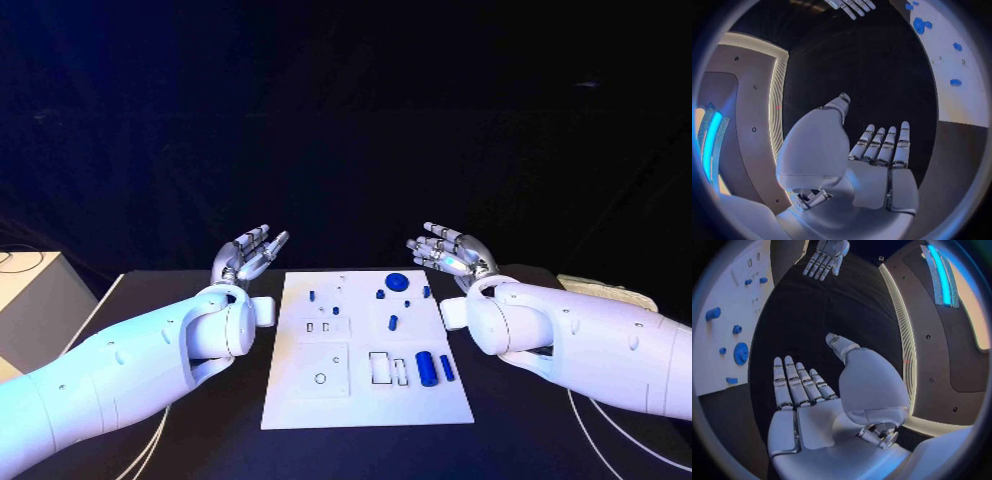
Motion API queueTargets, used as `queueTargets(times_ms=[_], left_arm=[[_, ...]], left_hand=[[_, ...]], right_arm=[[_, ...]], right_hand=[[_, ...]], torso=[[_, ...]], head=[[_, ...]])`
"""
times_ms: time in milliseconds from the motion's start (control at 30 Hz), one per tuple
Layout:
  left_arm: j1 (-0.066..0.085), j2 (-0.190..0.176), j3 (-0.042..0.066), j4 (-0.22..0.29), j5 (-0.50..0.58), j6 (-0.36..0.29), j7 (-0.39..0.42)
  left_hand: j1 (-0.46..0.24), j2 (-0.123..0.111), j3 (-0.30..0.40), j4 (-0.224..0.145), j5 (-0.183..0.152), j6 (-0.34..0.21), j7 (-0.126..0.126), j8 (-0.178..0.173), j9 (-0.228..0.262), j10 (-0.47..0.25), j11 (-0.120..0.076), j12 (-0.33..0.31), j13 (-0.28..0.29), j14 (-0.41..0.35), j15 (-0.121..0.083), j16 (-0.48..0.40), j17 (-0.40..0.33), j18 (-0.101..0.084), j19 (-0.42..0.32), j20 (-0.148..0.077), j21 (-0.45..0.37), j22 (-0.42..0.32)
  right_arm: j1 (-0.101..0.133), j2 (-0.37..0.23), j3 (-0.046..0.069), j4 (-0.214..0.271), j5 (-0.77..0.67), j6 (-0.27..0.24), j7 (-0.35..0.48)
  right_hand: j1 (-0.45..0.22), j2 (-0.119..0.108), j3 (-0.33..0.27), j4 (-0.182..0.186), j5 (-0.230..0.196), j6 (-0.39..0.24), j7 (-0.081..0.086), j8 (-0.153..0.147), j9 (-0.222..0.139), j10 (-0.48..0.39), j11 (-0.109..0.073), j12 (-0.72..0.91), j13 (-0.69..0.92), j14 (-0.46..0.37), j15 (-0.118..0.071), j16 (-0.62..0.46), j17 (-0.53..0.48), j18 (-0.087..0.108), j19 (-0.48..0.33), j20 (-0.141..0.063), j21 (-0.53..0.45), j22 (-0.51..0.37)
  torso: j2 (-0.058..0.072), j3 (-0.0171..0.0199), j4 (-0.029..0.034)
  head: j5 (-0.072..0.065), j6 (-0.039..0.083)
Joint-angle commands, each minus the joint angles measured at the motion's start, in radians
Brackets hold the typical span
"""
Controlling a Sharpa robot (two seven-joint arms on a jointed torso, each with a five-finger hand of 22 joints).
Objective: Assemble the parts on the task board
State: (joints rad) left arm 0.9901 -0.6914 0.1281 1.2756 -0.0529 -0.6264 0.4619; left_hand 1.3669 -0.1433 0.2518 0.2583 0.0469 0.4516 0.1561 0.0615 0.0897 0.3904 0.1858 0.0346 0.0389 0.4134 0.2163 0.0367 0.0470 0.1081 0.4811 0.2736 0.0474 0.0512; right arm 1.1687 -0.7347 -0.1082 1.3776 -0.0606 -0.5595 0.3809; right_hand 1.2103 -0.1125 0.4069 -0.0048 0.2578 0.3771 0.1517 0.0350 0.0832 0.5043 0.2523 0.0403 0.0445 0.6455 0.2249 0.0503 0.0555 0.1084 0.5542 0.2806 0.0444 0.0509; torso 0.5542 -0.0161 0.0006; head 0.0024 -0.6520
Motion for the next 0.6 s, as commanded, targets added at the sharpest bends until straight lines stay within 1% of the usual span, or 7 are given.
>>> queueTargets(times_ms=[33,133,267,300,400,467,600], left_arm=[[-0.004,0.011,0.01,-0.026,-0.057,0.11,-0.021],[-0.005,0.012,0.012,-0.03,-0.058,0.113,-0.022],[-0.005,0.012,0.012,-0.03,-0.058,0.113,-0.022],[-0.005,-0.023,0.014,0.001,-0.104,0.186,-0.039],[-0.005,-0.034,0.019,0.016,-0.117,0.2,-0.041],[-0.005,-0.043,0.025,0.03,-0.123,0.206,-0.043],[-0.005,-0.066,0.037,0.071,-0.128,0.215,-0.051]], left_hand=[[0.061,-0.006,0.009,0.019,0.008,0.027,0.075,0.008,0.005,0.026,0.011,0.006,0.003,0.021,0.009,0.007,0.003,0.021,0.026,0.009,0.008,0.004],[0.068,-0.002,0.007,0.026,0.008,0.037,0.084,0.01,0.006,0.042,0.021,0.009,0.004,0.04,0.012,0.011,0.005,0.02,0.029,0.012,0.011,0.005],[0.07,0.009,0.005,0.028,0.007,0.057,0.101,0.015,0.008,0.09,0.047,0.014,0.008,0.081,0.017,0.019,0.011,0.018,0.062,0.015,0.023,0.011],[0.069,0.017,0.005,0.026,0.007,0.075,0.103,0.019,0.011,0.132,0.056,0.018,0.011,0.165,0.01,0.038,0.023,0.024,0.107,0.016,0.037,0.018],[0.071,0.024,0.008,0.019,0.007,0.147,0.103,0.039,0.024,0.241,0.063,0.028,0.017,0.322,0.002,0.073,0.045,0.034,0.222,0.016,0.074,0.034],[0.071,0.03,0.014,0.012,0.006,0.226,0.108,0.062,0.038,0.424,0.045,0.057,0.029,0.424,-0.019,0.111,0.066,0.055,0.292,0.013,0.109,0.046],[0.072,0.031,0.037,-0.01,0.007,0.386,0.09,0.11,0.065,0.561,0.01,0.083,0.033,0.563,-0.064,0.182,0.117,0.076,0.413,-0.011,0.188,0.075]], right_arm=[[0.019,0.009,-0.014,-0.033,-0.085,0.196,-0.093],[0.031,0.013,-0.024,-0.052,-0.099,0.231,-0.111],[0.035,0.015,-0.029,-0.06,-0.104,0.246,-0.119],[0.052,0.009,-0.029,-0.105,-0.372,0.178,-0.064],[0.062,0.007,-0.028,-0.115,-0.46,0.156,-0.059],[0.071,0.006,-0.028,-0.123,-0.527,0.141,-0.061],[0.092,0.007,-0.028,-0.14,-0.678,0.119,-0.083]], right_hand=[[0.06,-0.002,0.021,-0.003,0.013,0.03,0.146,0.011,0.005,0.037,0.008,0.008,0.004,0.043,0.006,0.009,0.006,0.02,0.04,0.008,0.012,0.006],[0.078,0.001,0.027,-0.012,0.01,0.06,0.146,0.017,0.009,0.075,0.005,0.011,0.006,0.09,0.0,0.016,0.012,0.027,0.082,0.008,0.023,0.011],[0.11,0.0,0.042,-0.031,0.0,0.185,0.137,0.046,0.03,0.214,-0.009,0.023,0.014,0.225,-0.018,0.04,0.027,0.046,0.204,0.007,0.048,0.022],[0.121,-0.002,0.052,-0.038,-0.004,0.28,0.12,0.069,0.045,0.343,-0.026,0.036,0.02,0.264,-0.035,0.051,0.031,0.063,0.256,0.005,0.067,0.027],[0.132,-0.004,0.066,-0.043,-0.009,0.388,0.101,0.095,0.062,0.417,-0.047,0.04,0.02,0.331,-0.06,0.075,0.041,0.076,0.344,-0.01,0.111,0.041],[0.137,-0.01,0.072,-0.047,-0.016,0.47,0.087,0.115,0.073,0.474,-0.065,0.043,0.02,0.406,-0.087,0.105,0.052,0.076,0.423,-0.041,0.153,0.057],[0.145,-0.02,0.074,-0.053,-0.021,0.548,0.063,0.137,0.077,0.576,-0.096,0.045,0.02,0.519,-0.132,0.144,0.076,0.072,0.525,-0.092,0.229,0.093]], torso=[[0.0,-0.0008,-0.0001],[0.0,-0.0008,-0.0001],[0.0,-0.0008,-0.0001],[0.01,-0.0004,0.0032],[0.019,-0.0014,0.0092],[0.025,-0.0016,0.0137],[0.044,-0.001,0.0228]], head=[[0.0,0.0],[0.0,0.0],[0.0,0.0],[-0.002,-0.026],[-0.004,-0.027],[-0.004,-0.028],[-0.013,-0.025]])
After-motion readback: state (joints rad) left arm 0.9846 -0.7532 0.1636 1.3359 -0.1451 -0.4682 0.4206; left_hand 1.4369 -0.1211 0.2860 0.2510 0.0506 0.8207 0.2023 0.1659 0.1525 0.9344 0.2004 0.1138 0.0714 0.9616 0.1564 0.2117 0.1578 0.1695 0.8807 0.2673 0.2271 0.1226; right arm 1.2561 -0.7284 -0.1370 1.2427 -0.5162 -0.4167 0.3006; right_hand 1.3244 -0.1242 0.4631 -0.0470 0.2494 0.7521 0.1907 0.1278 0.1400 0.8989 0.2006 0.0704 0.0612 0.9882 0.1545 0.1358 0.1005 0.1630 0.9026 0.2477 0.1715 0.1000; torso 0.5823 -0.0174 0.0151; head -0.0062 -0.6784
